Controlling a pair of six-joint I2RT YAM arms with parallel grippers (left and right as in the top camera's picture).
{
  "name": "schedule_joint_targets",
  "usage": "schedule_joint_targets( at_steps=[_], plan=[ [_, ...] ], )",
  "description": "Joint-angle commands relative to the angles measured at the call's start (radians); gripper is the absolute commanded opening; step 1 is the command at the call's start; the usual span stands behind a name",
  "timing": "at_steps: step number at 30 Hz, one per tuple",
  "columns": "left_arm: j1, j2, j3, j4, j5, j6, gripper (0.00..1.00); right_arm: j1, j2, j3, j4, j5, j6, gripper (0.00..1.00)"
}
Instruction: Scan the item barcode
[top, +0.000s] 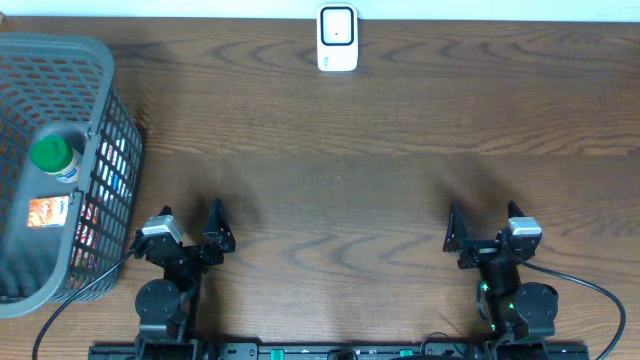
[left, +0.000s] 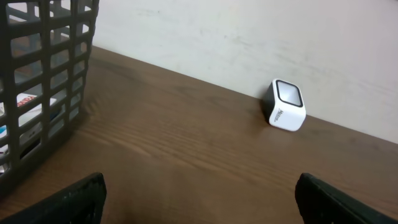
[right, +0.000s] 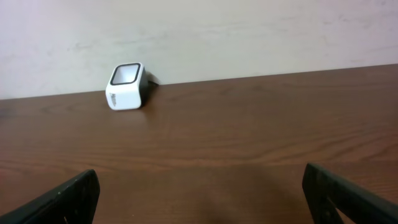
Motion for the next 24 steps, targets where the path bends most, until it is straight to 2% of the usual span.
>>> schedule_joint_targets(
  at_steps=[1, 15, 21, 24],
  plan=[
    [-0.002, -0.009, -0.018, -0.036, -0.032, 0.004, 0.96, 0.01, -0.005, -0.005, -0.001, 0.013, -0.014, 0.99],
    [-0.003, -0.009, -0.018, -0.035, -0.004, -0.01, 0.96, 0.01, -0.005, -0.005, -0.001, 0.013, -0.014, 0.99],
    [-0.003, 0.022, 0.012, -0.034, 0.219, 0.021, 0.96, 0.01, -0.005, -0.005, -0.002, 0.013, -0.014, 0.99],
    [-0.003, 0.074, 0.065, -0.045, 0.261, 0.092, 0.96, 0.01, -0.005, -0.005, -0.001, 0.013, -0.014, 0.99]
  ],
)
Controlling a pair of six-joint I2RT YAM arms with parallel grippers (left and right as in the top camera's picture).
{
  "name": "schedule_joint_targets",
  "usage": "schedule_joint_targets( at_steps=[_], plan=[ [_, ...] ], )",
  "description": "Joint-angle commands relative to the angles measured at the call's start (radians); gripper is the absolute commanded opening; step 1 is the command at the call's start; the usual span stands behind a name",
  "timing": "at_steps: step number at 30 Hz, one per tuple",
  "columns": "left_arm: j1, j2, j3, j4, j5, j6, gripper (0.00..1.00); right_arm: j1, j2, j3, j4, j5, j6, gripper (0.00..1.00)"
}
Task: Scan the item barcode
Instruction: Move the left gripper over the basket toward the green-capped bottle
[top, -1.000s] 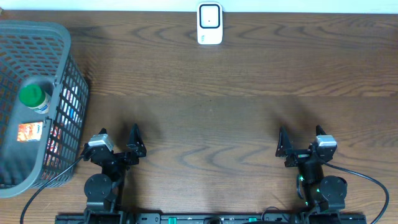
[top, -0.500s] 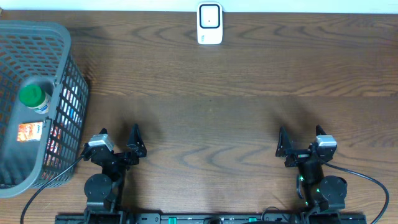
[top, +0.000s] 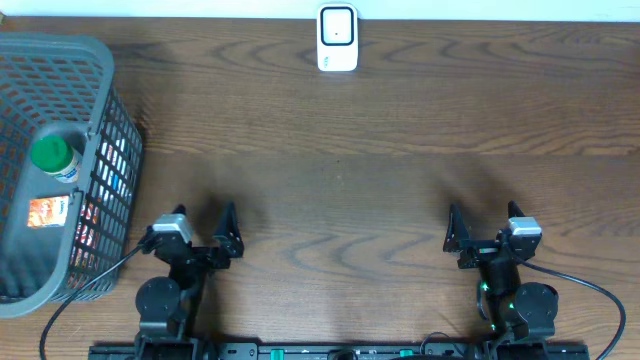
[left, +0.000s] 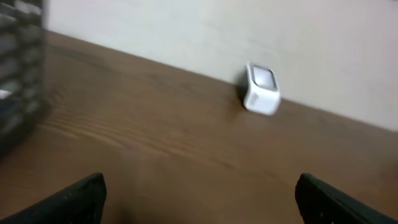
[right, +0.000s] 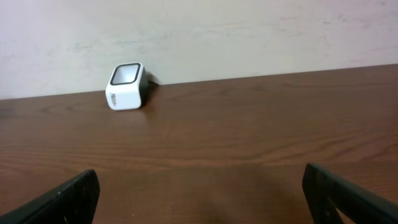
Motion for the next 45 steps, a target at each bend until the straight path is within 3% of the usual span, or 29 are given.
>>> schedule_joint_targets(
  at_steps=[1, 6, 11, 19, 22, 28, 33, 39, 45],
  plan=[
    [-0.003, 0.061, 0.076, -0.037, 0.108, 0.082, 0.96, 0.01, -0.005, -0.005, -0.001, 0.013, -0.014, 0.99],
    [-0.003, 0.219, 0.276, -0.14, 0.108, 0.172, 0.96, 0.01, -0.005, -0.005, -0.002, 0.013, -0.014, 0.99],
    [-0.003, 0.393, 0.529, -0.298, 0.109, 0.185, 0.96, 0.01, -0.005, -0.005, -0.002, 0.013, -0.014, 1.0],
    [-0.003, 0.671, 1.148, -0.682, 0.084, 0.193, 0.96, 0.01, -0.005, -0.005, -0.002, 0.013, -0.014, 0.99],
    [-0.003, 0.735, 1.299, -0.783, 0.082, 0.193, 0.96, 0.01, -0.005, -0.005, -0.001, 0.013, -0.014, 0.99],
    [-0.002, 0.738, 1.329, -0.843, 0.078, 0.215, 0.96, 0.01, -0.005, -0.005, -0.002, 0.013, -0.014, 0.99],
    [-0.002, 0.755, 1.369, -0.844, -0.13, 0.157, 0.96, 0.01, -0.005, -0.005, -0.002, 0.013, -0.014, 0.99],
    [0.02, 0.84, 1.497, -0.863, -0.283, 0.154, 0.96, 0.01, -0.005, -0.005, -0.002, 0.013, -0.014, 0.99],
    [0.171, 0.993, 1.665, -0.933, -0.407, 0.074, 0.96, 0.01, -0.005, -0.005, -0.002, 0.013, -0.014, 0.99]
  ],
)
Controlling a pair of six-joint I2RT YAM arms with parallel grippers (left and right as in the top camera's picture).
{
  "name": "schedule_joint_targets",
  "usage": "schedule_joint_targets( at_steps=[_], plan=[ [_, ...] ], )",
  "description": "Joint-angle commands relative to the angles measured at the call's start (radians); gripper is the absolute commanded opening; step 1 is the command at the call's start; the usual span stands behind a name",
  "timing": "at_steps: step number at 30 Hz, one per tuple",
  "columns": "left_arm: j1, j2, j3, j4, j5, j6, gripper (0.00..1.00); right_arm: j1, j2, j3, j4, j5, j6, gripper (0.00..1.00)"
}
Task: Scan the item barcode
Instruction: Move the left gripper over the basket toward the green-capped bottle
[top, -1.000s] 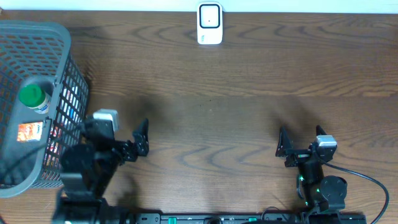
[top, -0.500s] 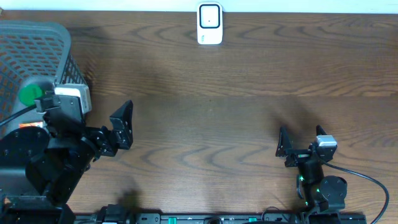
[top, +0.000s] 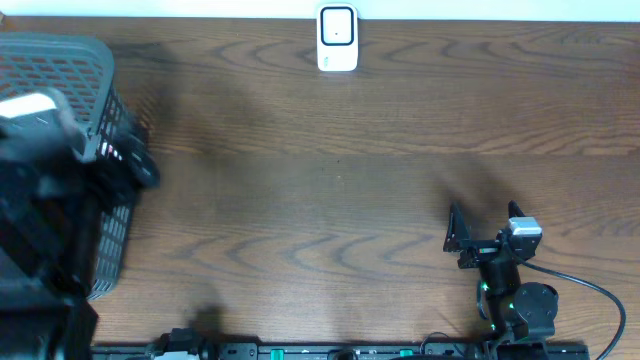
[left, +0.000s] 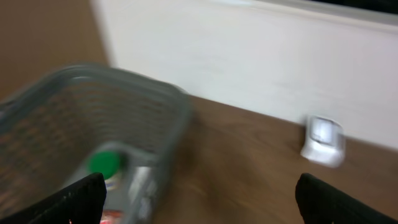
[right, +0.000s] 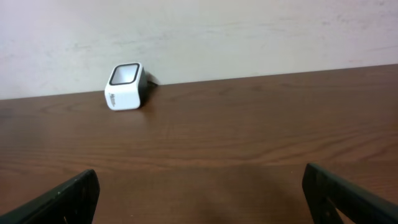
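Note:
The white barcode scanner (top: 337, 38) stands at the table's far edge; it also shows as the scanner (left: 323, 140) and the scanner (right: 125, 86) in the wrist views. A grey mesh basket (top: 62, 58) sits at the far left. In the left wrist view the basket (left: 134, 93) holds a green-capped bottle (left: 104, 163) and a blurred label below it. My left arm (top: 60, 190) hangs raised and blurred over the basket, hiding its contents from above. My left gripper (left: 200, 190) is open and empty. My right gripper (top: 478, 232), also open and empty, rests near the front edge.
The basket's right wall (top: 115, 150) stands beside the left arm. A pale wall (right: 249, 31) rises behind the table's far edge. Brown wooden tabletop (top: 340, 180) lies between basket, scanner and right arm.
My left arm has left its low spot at the front edge and now hangs high over the basket, its camera looking down into it. The right arm has not moved.
Both grippers sat open at the front edge, the left one looking past the basket's side toward the scanner. Then the left gripper had turned slightly right, still low. Now it is raised above the basket, while the right gripper stays put.

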Motion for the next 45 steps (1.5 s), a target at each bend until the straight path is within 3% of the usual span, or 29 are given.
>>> schedule_joint_targets(
  at_steps=[1, 5, 13, 27, 45],
  plan=[
    [0.109, 0.097, 0.09, -0.045, -0.099, -0.092, 0.96, 0.01, -0.005, -0.004, -0.002, 0.012, -0.014, 0.99],
    [0.293, 0.22, 0.164, -0.131, -0.094, -0.261, 0.96, 0.01, -0.005, -0.004, -0.002, 0.012, -0.014, 0.99],
    [0.543, 0.437, 0.167, -0.175, -0.031, -0.456, 0.96, 0.01, -0.005, -0.004, -0.002, 0.012, -0.014, 0.99],
    [0.558, 0.797, 0.167, -0.143, -0.005, -0.51, 0.96, 0.01, -0.005, -0.004, -0.002, 0.012, -0.014, 0.99],
    [0.556, 0.995, 0.167, -0.046, 0.012, -0.51, 0.96, 0.01, -0.005, -0.004, -0.002, 0.012, -0.014, 0.99]
  ],
)
